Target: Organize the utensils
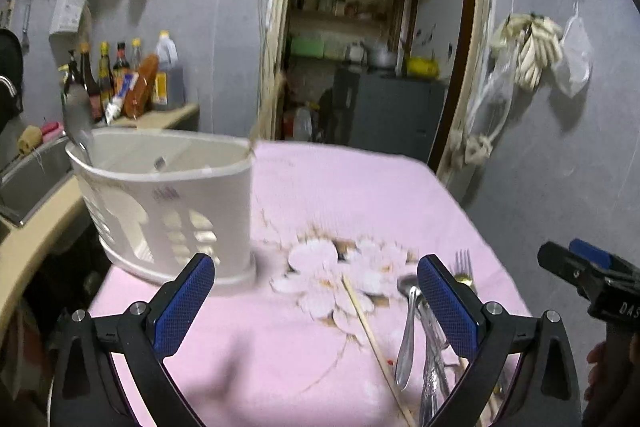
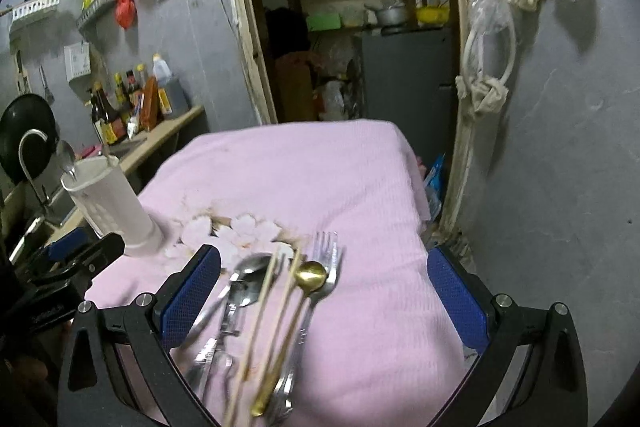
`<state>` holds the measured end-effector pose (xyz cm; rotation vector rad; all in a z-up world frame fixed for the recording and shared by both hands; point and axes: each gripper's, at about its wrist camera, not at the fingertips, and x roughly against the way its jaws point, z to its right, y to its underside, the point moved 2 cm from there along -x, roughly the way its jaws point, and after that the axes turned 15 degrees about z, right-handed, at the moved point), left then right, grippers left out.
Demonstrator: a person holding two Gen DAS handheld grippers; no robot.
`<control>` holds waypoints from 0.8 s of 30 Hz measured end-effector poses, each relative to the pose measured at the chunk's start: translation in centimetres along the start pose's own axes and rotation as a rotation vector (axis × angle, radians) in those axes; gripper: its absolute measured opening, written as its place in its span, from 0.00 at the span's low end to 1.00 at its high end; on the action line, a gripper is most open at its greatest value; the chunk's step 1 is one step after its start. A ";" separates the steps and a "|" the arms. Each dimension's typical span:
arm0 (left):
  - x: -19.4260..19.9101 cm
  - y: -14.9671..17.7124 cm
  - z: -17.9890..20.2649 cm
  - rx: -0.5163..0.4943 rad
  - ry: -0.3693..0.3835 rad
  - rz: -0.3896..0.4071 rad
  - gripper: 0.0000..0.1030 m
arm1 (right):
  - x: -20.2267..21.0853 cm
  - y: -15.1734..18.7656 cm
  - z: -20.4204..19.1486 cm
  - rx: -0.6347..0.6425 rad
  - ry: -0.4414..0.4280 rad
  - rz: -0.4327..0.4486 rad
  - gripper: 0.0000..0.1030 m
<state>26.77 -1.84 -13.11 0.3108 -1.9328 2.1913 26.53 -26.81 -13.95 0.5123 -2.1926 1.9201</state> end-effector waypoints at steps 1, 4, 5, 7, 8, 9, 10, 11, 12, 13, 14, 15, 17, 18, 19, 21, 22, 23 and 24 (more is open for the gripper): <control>-0.4 0.4 0.2 -0.001 0.003 -0.014 0.99 | -0.6 0.3 0.3 -0.004 -0.006 -0.010 0.98; -1.4 1.3 0.7 -0.014 0.010 -0.043 0.99 | -2.5 1.2 1.2 -0.031 -0.030 -0.045 0.98; -1.8 1.7 0.9 -0.016 0.015 -0.055 0.97 | -3.2 1.5 1.4 -0.039 -0.038 -0.054 0.98; -2.5 2.0 1.1 -0.018 0.026 -0.079 0.89 | -4.4 2.0 1.7 -0.054 -0.056 -0.074 0.98; -2.9 2.4 1.2 -0.021 0.036 -0.102 0.84 | -4.8 2.2 1.9 -0.056 -0.058 -0.080 0.98; -3.3 2.7 1.3 -0.024 0.044 -0.123 0.75 | -5.4 2.5 2.0 -0.060 -0.065 -0.088 0.98; -3.6 3.0 1.4 -0.025 0.053 -0.140 0.69 | -5.9 2.7 2.1 -0.064 -0.071 -0.096 0.96; -4.0 3.3 1.4 -0.023 0.064 -0.162 0.61 | -6.5 2.9 2.2 -0.068 -0.079 -0.108 0.89; -4.3 3.5 1.5 -0.022 0.074 -0.184 0.56 | -6.9 3.1 2.3 -0.069 -0.085 -0.117 0.83; -4.5 3.7 1.7 -0.022 0.080 -0.198 0.54 | -7.5 3.3 2.3 -0.069 -0.091 -0.133 0.71; -4.8 3.9 1.8 -0.021 0.088 -0.212 0.51 | -7.9 3.5 2.4 -0.069 -0.094 -0.145 0.60; -5.1 4.0 1.8 -0.018 0.095 -0.226 0.48 | -8.5 3.8 2.5 -0.070 -0.099 -0.162 0.57; -5.8 4.3 2.0 -0.006 0.111 -0.261 0.43 | -9.5 4.2 2.4 -0.082 -0.126 -0.196 0.48; -6.1 4.4 1.9 0.001 0.118 -0.280 0.41 | -9.8 4.3 2.4 -0.081 -0.132 -0.208 0.46; -6.5 4.7 1.9 0.010 0.127 -0.307 0.41 | -10.3 4.5 2.3 -0.081 -0.141 -0.226 0.43; -7.5 5.2 1.7 0.030 0.125 -0.367 0.35 | -10.8 4.9 2.4 -0.090 -0.154 -0.249 0.36; -7.6 5.1 1.5 0.043 0.124 -0.362 0.35 | -11.0 4.9 2.4 -0.098 -0.161 -0.253 0.34; -7.7 5.0 1.4 0.047 0.129 -0.371 0.35 | -11.2 5.0 2.4 -0.105 -0.169 -0.257 0.34; -7.9 4.9 1.4 0.044 0.131 -0.379 0.33 | -11.3 5.1 2.5 -0.109 -0.177 -0.261 0.34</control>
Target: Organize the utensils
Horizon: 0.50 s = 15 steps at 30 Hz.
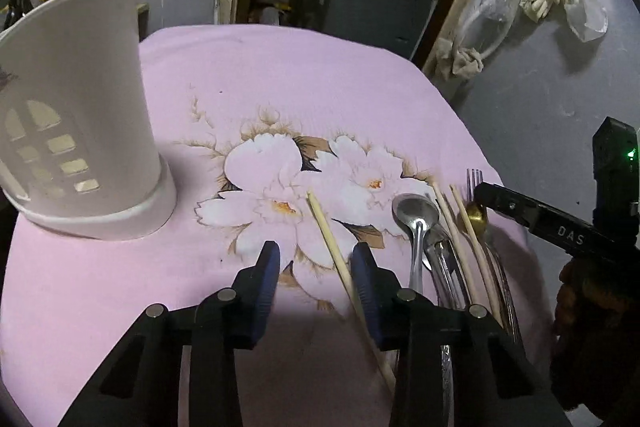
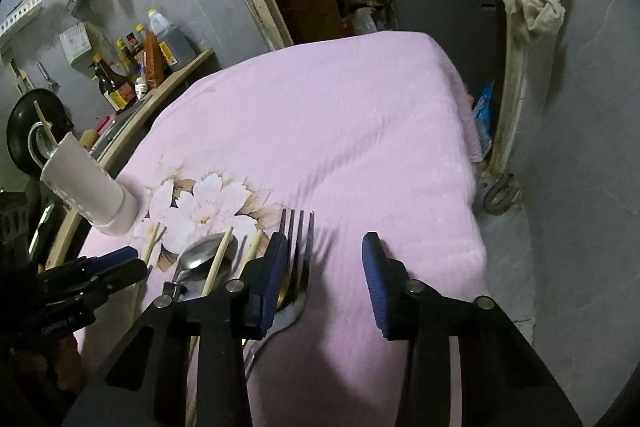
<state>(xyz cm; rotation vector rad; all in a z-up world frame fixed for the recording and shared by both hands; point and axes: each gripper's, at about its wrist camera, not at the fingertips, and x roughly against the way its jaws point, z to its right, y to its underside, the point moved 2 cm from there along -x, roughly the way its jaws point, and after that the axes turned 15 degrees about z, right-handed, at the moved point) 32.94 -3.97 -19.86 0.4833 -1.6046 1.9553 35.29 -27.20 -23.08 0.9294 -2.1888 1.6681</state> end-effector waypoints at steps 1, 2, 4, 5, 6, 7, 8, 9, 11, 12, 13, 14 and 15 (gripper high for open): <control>-0.1 -0.1 0.0 -0.001 0.001 -0.005 0.33 | -0.2 0.0 0.0 -0.001 -0.011 -0.007 0.34; -0.2 -0.3 0.0 0.002 0.003 -0.011 0.32 | -0.4 0.0 0.0 0.003 -0.019 -0.013 0.33; -0.4 -0.6 -0.1 0.012 0.011 -0.018 0.32 | -0.7 0.0 0.1 0.012 -0.038 -0.025 0.30; -0.5 -0.7 0.0 0.013 0.017 -0.021 0.32 | -1.0 -0.1 0.0 0.019 -0.053 -0.034 0.27; -0.6 -0.8 0.0 0.011 0.020 -0.023 0.29 | -1.2 -0.1 -0.1 0.024 -0.061 -0.038 0.27; -0.9 -1.0 0.2 0.005 0.024 -0.030 0.27 | -1.4 -0.2 -0.1 0.029 -0.070 -0.043 0.26; -1.2 -1.0 0.4 0.000 0.028 -0.037 0.26 | -1.6 -0.3 -0.1 0.029 -0.087 -0.050 0.26; -1.5 -1.2 0.4 -0.003 0.031 -0.038 0.25 | -1.8 -0.4 -0.2 0.029 -0.100 -0.054 0.26; -2.0 -1.4 0.8 -0.011 0.038 -0.047 0.24 | -2.2 -0.7 -0.3 0.034 -0.128 -0.068 0.26; -2.2 -1.5 0.8 -0.011 0.039 -0.052 0.23 | -2.5 -0.8 -0.3 0.040 -0.144 -0.074 0.26; -2.4 -1.6 0.8 -0.011 0.039 -0.057 0.22 | -2.7 -1.0 -0.3 0.046 -0.158 -0.080 0.26; -2.6 -1.7 0.8 -0.014 0.036 -0.062 0.18 | -2.9 -1.2 -0.4 0.054 -0.172 -0.086 0.26; -2.7 -1.8 0.7 -0.017 0.032 -0.064 0.14 | -3.1 -1.2 -0.5 0.060 -0.178 -0.089 0.26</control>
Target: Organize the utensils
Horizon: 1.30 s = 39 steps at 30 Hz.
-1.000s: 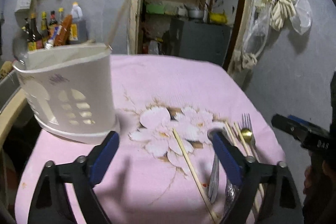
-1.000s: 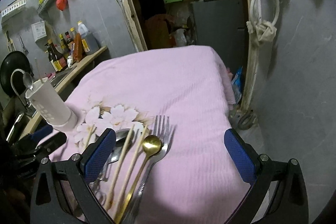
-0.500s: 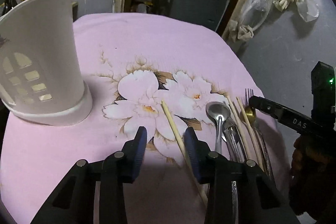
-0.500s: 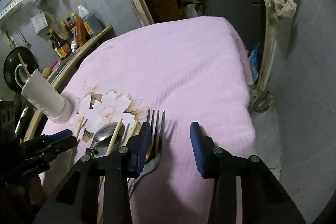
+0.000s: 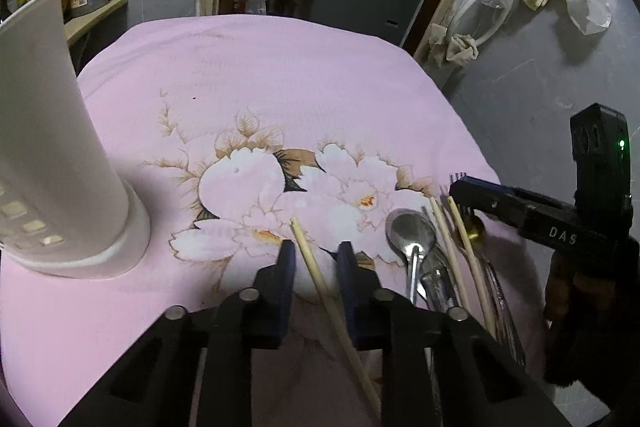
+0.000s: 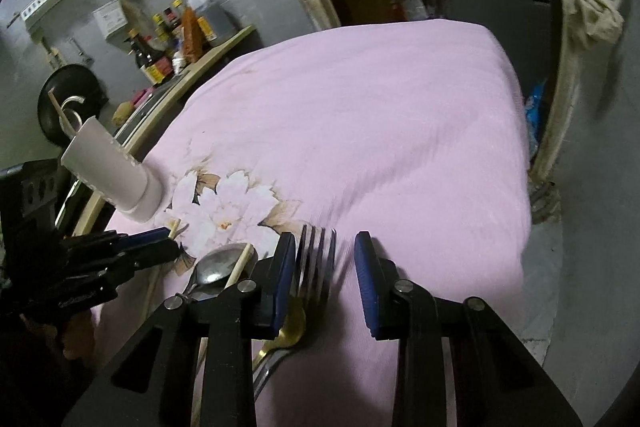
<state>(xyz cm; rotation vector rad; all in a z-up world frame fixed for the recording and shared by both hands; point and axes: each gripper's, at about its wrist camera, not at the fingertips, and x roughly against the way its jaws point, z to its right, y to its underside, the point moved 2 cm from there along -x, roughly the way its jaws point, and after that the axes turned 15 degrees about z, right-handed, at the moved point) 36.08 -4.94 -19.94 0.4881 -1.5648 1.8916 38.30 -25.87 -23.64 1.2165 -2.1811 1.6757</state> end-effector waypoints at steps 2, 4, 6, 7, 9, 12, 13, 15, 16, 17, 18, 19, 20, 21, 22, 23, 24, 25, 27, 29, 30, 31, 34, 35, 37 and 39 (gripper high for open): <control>-0.1 -0.1 -0.3 0.003 -0.006 -0.007 0.11 | -0.4 -0.1 -0.3 0.022 -0.014 -0.023 0.16; -0.1 -0.3 -0.5 0.013 0.002 -0.017 0.11 | -0.4 -0.1 -0.5 0.026 -0.011 -0.027 0.15; 0.0 -0.4 -0.8 0.029 0.002 -0.022 0.09 | -0.2 -0.3 -0.7 0.020 -0.017 -0.023 0.09; 0.1 -0.5 -0.9 0.043 -0.008 -0.019 0.07 | 0.1 -0.5 -0.9 0.022 -0.012 -0.017 0.03; 0.5 -0.5 -1.3 0.071 -0.040 0.002 0.05 | 0.8 -0.8 -1.2 0.028 0.008 -0.003 0.03; 2.0 -0.6 -1.8 0.099 -0.056 0.049 0.05 | 2.7 -1.5 -1.9 0.029 0.038 0.048 0.02; 2.6 -0.8 -1.8 0.102 -0.059 0.064 0.05 | 3.2 -1.6 -2.2 0.030 0.051 0.061 0.02; 3.7 -1.1 -1.8 0.099 -0.061 0.097 0.05 | 4.3 -1.9 -2.6 0.025 0.073 0.084 0.02; 4.3 -1.4 -1.9 0.099 -0.061 0.114 0.05 | 5.1 -2.1 -3.1 0.026 0.093 0.104 0.02; 5.0 -1.6 -1.9 0.103 -0.057 0.133 0.05 | 5.8 -2.2 -3.5 0.029 0.110 0.121 0.02; 5.5 -1.8 -2.0 0.106 -0.053 0.145 0.05 | 6.4 -2.5 -3.9 0.030 0.125 0.138 0.02; 6.5 -2.2 -2.1 0.112 -0.046 0.169 0.05 | 7.2 -2.7 -4.4 0.030 0.143 0.160 0.02; 7.1 -2.4 -2.1 0.115 -0.044 0.182 0.05 | 8.0 -2.9 -4.9 0.032 0.158 0.181 0.02; 7.9 -2.9 -2.2 0.119 -0.042 0.203 0.05 | 8.6 -3.0 -5.4 0.037 0.172 0.196 0.02; 8.9 -3.3 -2.4 0.121 -0.041 0.226 0.05 | 9.3 -3.1 -6.0 0.049 0.190 0.208 0.02; 9.7 -3.5 -2.5 0.122 -0.039 0.241 0.05 | 9.9 -3.3 -6.7 0.064 0.207 0.223 0.02; 10.4 -3.9 -2.6 0.124 -0.036 0.255 0.05 | 10.5 -3.4 -7.0 0.074 0.216 0.234 0.02; 11.1 -4.2 -2.8 0.131 -0.028 0.268 0.05 | 11.0 -3.6 -7.8 0.084 0.231 0.248 0.02; 12.1 -4.6 -3.2 0.136 -0.021 0.286 0.05 | 12.1 -3.8 -8.9 0.100 0.257 0.268 0.02; 13.1 -5.4 -3.6 0.136 -0.004 0.308 0.05 | 13.3 -4.4 -10.5 0.114 0.280 0.305 0.02; 13.5 -5.9 -3.8 0.141 0.007 0.317 0.05 | 13.8 -4.6 -11.1 0.120 0.289 0.319 0.02; 14.2 -6.3 -4.1 0.144 0.018 0.327 0.05 | 14.5 -4.9 -11.7 0.125 0.299 0.335 0.02; 16.1 -7.4 -5.2 0.146 0.045 0.372 0.05 | 15.6 -6.0 -13.9 0.140 0.315 0.382 0.02; 16.4 -7.6 -5.5 0.147 0.049 0.385 0.05 | 15.8 -6.4 -14.8 0.153 0.317 0.399 0.02; 17.6 -8.7 -6.7 0.148 0.056 0.424 0.05 | 16.0 -7.2 -16.8 0.178 0.321 0.440 0.02; 18.4 -9.5 -8.0 0.142 0.048 0.457 0.05 | 16.1 -8.1 -18.7 0.192 0.317 0.476 0.02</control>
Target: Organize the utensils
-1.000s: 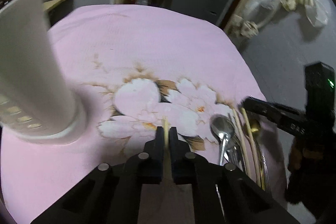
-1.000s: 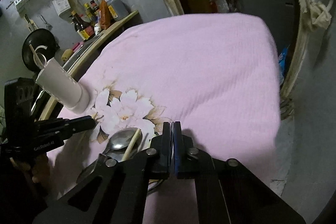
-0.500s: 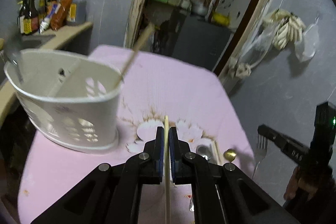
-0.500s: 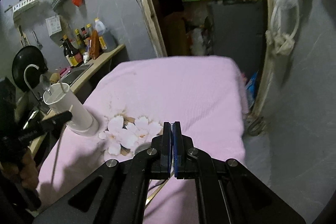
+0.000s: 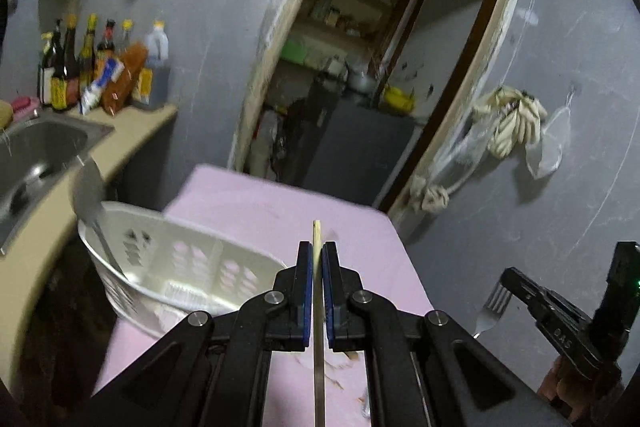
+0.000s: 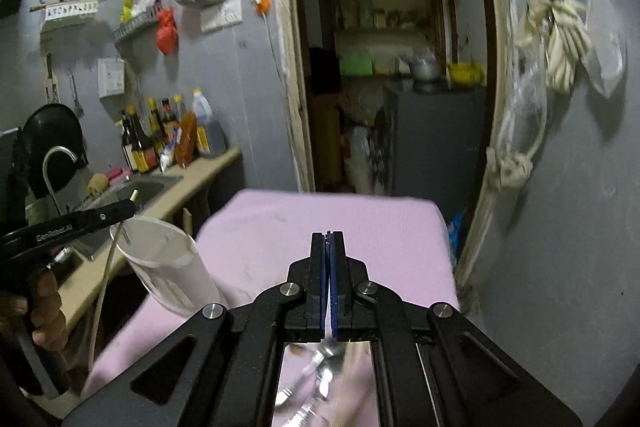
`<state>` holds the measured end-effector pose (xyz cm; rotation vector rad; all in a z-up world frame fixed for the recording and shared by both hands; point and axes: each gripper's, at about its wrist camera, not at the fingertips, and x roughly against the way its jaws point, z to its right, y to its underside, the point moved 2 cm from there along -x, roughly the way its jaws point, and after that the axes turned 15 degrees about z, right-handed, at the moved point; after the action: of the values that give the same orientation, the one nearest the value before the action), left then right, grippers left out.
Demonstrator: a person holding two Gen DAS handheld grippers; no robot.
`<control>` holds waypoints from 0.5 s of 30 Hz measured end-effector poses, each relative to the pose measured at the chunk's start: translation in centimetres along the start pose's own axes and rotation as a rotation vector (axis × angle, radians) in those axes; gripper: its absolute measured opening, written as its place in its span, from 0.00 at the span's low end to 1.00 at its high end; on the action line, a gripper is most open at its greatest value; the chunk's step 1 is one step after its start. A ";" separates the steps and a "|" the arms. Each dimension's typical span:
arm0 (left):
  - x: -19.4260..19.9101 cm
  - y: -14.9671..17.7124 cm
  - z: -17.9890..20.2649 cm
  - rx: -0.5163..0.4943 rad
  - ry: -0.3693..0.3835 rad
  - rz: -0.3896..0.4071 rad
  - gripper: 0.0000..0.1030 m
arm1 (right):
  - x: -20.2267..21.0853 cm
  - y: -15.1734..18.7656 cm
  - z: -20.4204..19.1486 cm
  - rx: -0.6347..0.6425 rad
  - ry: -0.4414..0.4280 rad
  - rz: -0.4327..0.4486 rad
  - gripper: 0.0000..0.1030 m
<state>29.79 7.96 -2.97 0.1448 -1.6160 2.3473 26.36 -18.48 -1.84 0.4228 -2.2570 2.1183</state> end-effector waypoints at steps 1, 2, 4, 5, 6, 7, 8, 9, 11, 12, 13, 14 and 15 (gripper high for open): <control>0.2 -0.9 -0.8 -0.003 -0.006 0.021 0.05 | 0.1 -0.6 -0.7 0.000 -0.003 0.016 0.02; 0.4 -1.6 -1.4 -0.004 -0.011 0.037 0.05 | 0.0 -1.4 -1.5 -0.007 -0.011 0.033 0.02; 0.6 -2.8 -2.6 -0.001 -0.024 0.065 0.05 | 0.0 -2.6 -2.8 -0.026 -0.022 0.058 0.02; 0.6 -3.6 -3.4 0.001 -0.033 0.086 0.05 | -0.2 -3.3 -3.3 -0.035 -0.030 0.076 0.02; 0.7 -4.1 -3.9 0.002 -0.039 0.099 0.05 | -0.3 -3.7 -3.9 -0.037 -0.034 0.089 0.02; 0.6 -4.8 -4.6 0.004 -0.049 0.117 0.05 | -0.4 -4.6 -4.6 -0.036 -0.042 0.109 0.02; 0.6 -5.4 -5.3 0.009 -0.058 0.129 0.05 | -0.5 -5.3 -5.3 -0.034 -0.048 0.126 0.02; 0.5 -6.1 -6.2 0.015 -0.073 0.147 0.05 | -0.7 -5.7 -5.8 -0.031 -0.052 0.135 0.02; 0.5 -7.1 -7.3 0.024 -0.099 0.177 0.05 | -1.4 -7.0 -7.4 -0.011 -0.059 0.168 0.02; 0.4 -7.8 -8.2 0.033 -0.116 0.199 0.05 | -1.6 -7.4 -8.3 -0.001 -0.058 0.177 0.02; 0.1 -8.4 -8.9 0.040 -0.129 0.216 0.05 | -1.9 -7.9 -9.0 0.013 -0.056 0.191 0.02; -0.1 -8.9 -9.6 0.043 -0.139 0.231 0.05 | -2.3 -8.2 -9.7 0.025 -0.053 0.203 0.02; -0.3 -9.3 -10.1 0.045 -0.151 0.243 0.05 | -2.6 -8.5 -10.3 0.033 -0.050 0.212 0.02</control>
<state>33.57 20.29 1.58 0.1447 -1.7380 2.6126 28.87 -8.24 6.78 0.2500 -2.3947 2.2688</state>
